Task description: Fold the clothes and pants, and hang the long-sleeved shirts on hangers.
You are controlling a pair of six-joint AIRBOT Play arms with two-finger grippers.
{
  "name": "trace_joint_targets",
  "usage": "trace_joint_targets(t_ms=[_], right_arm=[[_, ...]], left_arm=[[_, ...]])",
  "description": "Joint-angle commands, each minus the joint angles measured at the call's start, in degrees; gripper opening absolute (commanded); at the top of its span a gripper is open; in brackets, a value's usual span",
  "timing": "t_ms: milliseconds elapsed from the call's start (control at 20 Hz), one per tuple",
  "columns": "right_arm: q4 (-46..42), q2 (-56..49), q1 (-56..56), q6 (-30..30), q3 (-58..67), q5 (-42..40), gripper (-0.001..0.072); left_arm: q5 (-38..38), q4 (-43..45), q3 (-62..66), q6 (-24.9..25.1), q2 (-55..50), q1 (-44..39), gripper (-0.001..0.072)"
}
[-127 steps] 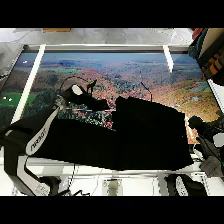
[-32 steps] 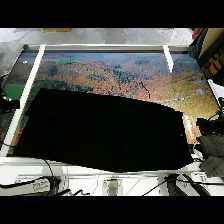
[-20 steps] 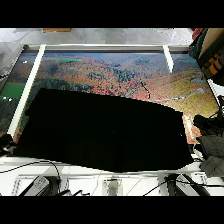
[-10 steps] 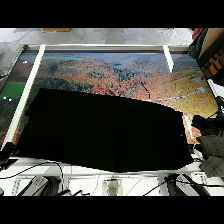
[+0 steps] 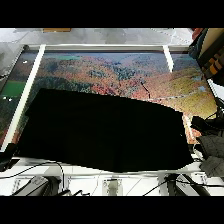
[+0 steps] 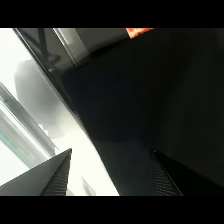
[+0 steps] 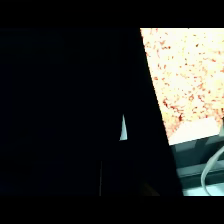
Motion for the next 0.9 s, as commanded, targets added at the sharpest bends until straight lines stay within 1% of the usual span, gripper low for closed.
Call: trace_joint_targets(t_ms=[0, 100, 150, 200, 300, 350, 400, 450, 500, 550, 600, 650, 750, 850], right_arm=[[1.0, 0.0, 0.0, 0.4, 0.1, 2.6, 0.0019], [5.3, 0.4, 0.0, 0.5, 0.1, 3.1, 0.0019], [8.2, 1.0, 0.0, 0.5, 0.1, 3.1, 0.0019], [10.3, 1.9, 0.0, 0.5, 0.1, 3.1, 0.0019], [11.4, 4.5, 0.0, 1.1, 0.1, 3.4, 0.0019], [10.9, 5.9, 0.0, 2.3, 0.1, 4.1, 0.0018], [9.6, 7.7, 0.0, 3.4, 0.1, 5.2, 0.0018], [8.0, 9.4, 0.0, 4.7, 0.1, 7.0, 0.0018], [6.1, 11.0, 0.0, 6.1, 0.1, 9.1, 0.0018], [3.9, 12.6, 0.0, 7.6, 0.1, 11.8, 0.0018], [1.7, 14.3, 0.0, 9.0, 0.0, 14.8, 0.0018], [-0.4, 15.9, 0.0, 10.7, -0.1, 17.0, 0.0018], [-3.1, 18.8, 0.0, 11.6, -1.4, 18.9, 0.0018], [-3.8, 19.8, 0.0, 12.4, -4.3, 22.5, 0.0018]], left_arm=[[4.5, -0.7, -0.2, 0.6, -1.3, 0.0, 0.0534], [5.6, -2.8, -0.2, 0.6, -2.2, 0.0, 0.0534], [6.4, -5.2, -0.2, 0.7, -2.6, 0.0, 0.0527], [7.0, -8.6, -0.1, 2.1, -3.0, 0.0, 0.0469], [7.1, -18.4, -0.1, 11.0, -3.0, 0.0, 0.0464], [6.9, -23.5, -0.1, 15.3, -3.0, 0.0, 0.0462], [6.5, -27.1, -0.1, 18.1, -3.0, 0.0, 0.0384], [6.1, -29.3, -0.1, 20.1, -3.0, 0.0, 0.0261], [5.9, -30.0, -0.1, 20.8, -3.0, 0.0, 0.0208], [6.0, -29.9, -0.1, 20.8, -3.0, 0.0, 0.0202], [6.0, -29.9, -0.1, 22.1, -3.0, 0.0, 0.0118], [6.1, -30.0, -0.1, 24.3, -2.9, 0.0, 0.0012], [6.5, -30.0, -0.1, 27.3, -2.9, -0.1, 0.0008], [7.4, -30.0, -0.1, 27.7, -3.0, -0.1, 0.0008]])
